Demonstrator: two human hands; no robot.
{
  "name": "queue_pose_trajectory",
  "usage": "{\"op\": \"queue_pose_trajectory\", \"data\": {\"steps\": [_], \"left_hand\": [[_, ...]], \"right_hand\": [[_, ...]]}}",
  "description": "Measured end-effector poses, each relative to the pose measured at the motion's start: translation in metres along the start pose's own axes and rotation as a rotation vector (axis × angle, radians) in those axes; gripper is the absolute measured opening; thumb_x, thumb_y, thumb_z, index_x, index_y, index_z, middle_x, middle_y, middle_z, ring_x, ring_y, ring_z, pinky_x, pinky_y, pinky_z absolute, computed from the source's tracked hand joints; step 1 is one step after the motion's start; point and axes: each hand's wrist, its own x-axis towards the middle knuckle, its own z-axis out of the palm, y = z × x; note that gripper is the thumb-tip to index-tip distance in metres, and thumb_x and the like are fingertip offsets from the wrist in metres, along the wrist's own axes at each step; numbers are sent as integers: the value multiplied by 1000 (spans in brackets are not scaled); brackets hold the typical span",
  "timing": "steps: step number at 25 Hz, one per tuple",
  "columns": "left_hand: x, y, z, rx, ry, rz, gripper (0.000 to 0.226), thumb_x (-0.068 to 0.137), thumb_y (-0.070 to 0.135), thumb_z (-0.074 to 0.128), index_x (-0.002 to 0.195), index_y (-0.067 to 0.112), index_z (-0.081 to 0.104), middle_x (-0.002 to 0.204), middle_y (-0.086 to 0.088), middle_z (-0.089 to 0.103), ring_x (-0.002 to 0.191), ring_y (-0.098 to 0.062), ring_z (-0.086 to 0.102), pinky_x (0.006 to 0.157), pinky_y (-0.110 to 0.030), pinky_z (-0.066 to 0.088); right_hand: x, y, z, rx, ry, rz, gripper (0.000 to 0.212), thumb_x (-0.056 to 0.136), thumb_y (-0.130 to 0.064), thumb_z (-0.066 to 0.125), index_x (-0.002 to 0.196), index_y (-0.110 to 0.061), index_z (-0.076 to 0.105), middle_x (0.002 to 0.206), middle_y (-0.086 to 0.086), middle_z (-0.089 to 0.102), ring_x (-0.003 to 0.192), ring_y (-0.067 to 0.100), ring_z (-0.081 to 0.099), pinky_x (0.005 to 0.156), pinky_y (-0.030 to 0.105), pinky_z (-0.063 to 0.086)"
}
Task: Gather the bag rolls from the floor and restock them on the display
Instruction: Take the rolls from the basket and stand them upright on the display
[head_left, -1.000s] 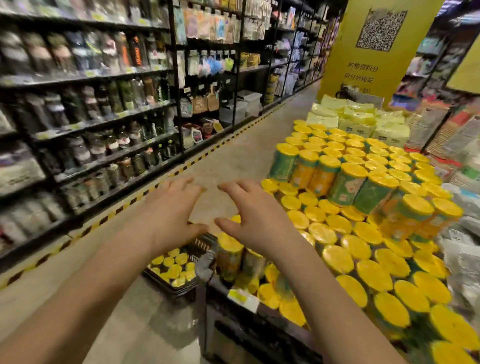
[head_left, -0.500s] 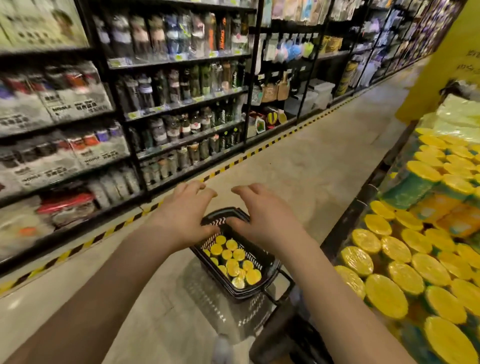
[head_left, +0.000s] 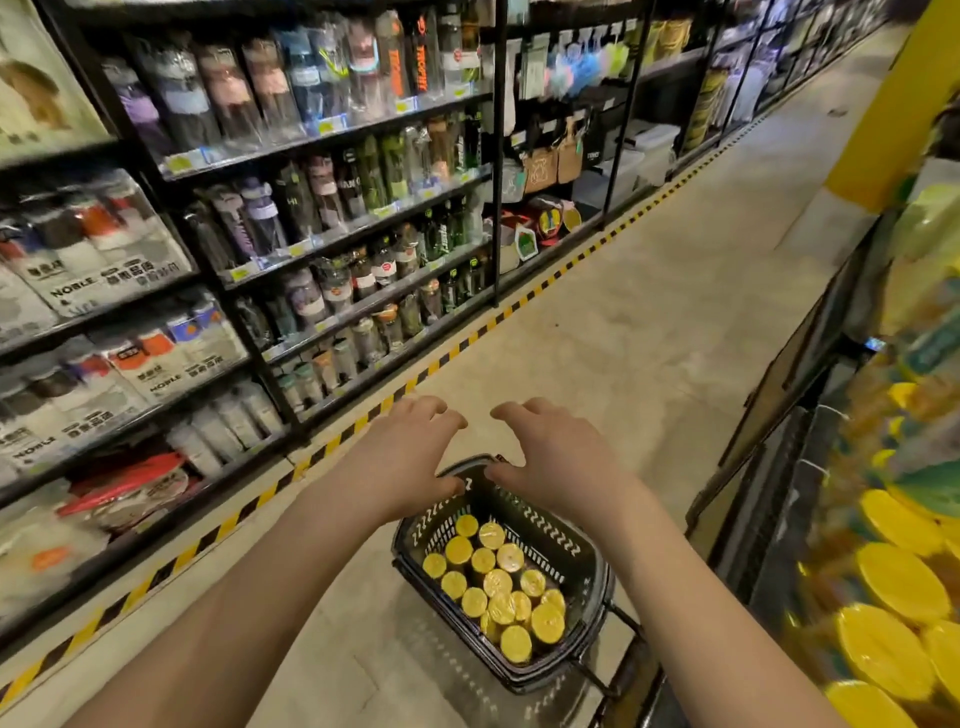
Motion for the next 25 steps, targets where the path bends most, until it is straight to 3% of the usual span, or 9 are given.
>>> {"op": "queue_pose_trajectory", "data": {"steps": [7, 15, 21, 25], "left_hand": [[114, -8, 34, 18, -152, 286, 72, 86, 52, 69, 147, 31, 38, 152, 1, 35, 141, -22, 30, 113, -43, 37], [210, -13, 78, -4, -300, 674, 73, 86, 50, 70, 148, 28, 39, 153, 0, 34, 141, -23, 31, 113, -43, 38], [224, -16, 177, -15, -493, 729, 75, 86, 47, 71, 149, 28, 37, 156, -1, 30, 142, -26, 30, 114, -41, 36], [240, -27, 293, -33, -545, 707, 75, 86, 45, 72, 149, 29, 36, 154, -1, 30, 141, -27, 32, 113, -41, 37]], "right_hand": [[41, 54, 33, 61, -70, 316, 65, 90, -51, 64, 147, -30, 40, 138, 3, 52, 122, 27, 54, 96, 41, 49], [59, 68, 82, 106, -107, 721, 65, 91, -46, 65, 148, -29, 40, 138, 3, 54, 121, 27, 57, 94, 41, 52], [36, 89, 180, 266, -132, 874, 62, 90, -44, 66, 146, -29, 43, 140, 1, 51, 125, 25, 54, 96, 41, 50], [31, 115, 302, 342, -101, 926, 56, 92, -40, 66, 143, -27, 47, 135, 2, 53, 121, 27, 55, 95, 40, 49]]}}
